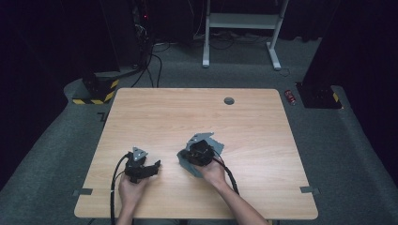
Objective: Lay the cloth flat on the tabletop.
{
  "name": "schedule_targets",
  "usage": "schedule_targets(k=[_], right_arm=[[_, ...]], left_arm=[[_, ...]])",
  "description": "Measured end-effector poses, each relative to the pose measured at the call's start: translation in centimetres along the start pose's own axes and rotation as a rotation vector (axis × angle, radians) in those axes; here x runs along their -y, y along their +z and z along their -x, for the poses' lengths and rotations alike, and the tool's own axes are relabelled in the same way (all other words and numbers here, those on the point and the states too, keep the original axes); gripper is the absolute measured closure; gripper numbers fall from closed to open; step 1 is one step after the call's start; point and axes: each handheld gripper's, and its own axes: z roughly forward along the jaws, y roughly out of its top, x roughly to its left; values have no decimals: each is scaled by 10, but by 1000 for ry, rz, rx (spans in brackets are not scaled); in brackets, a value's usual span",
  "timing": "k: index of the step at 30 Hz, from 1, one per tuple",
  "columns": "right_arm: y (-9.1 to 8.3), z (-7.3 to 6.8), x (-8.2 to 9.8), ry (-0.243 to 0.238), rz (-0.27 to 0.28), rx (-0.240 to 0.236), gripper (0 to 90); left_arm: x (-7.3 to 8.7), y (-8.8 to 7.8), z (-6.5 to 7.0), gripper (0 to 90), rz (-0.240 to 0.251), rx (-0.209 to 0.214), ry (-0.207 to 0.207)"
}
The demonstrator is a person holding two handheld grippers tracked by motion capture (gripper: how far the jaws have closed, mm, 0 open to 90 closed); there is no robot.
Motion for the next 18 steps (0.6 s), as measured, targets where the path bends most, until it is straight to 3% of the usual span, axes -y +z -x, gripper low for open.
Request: schedule_targets(k=[2, 4, 11, 12, 13, 14, 16, 18], right_arm=[[9, 0, 3, 18, -13, -39, 770], [5, -1, 6, 28, 1, -46, 746], [-49, 6, 29, 76, 149, -24, 711], [-54, 8, 33, 83, 148, -4, 713], [-54, 8, 33, 83, 148, -4, 713], [-58, 10, 38, 84, 132, 32, 715], [-57, 18, 49, 106, 100, 64, 717], [-49, 23, 59, 119, 57, 104, 715]], left_arm=[[0, 0, 0, 281, 0, -2, 1], [0, 0, 0, 282, 1, 0, -2], [0, -1, 1, 335, 9, 4, -6], [0, -1, 2, 350, 11, 29, -17], [0, -1, 2, 362, 11, 29, -17], [-1, -1, 4, 362, 13, 48, -16], [-6, -2, 11, 364, 15, 60, 8], [-18, -5, 25, 365, 35, 107, 44]])
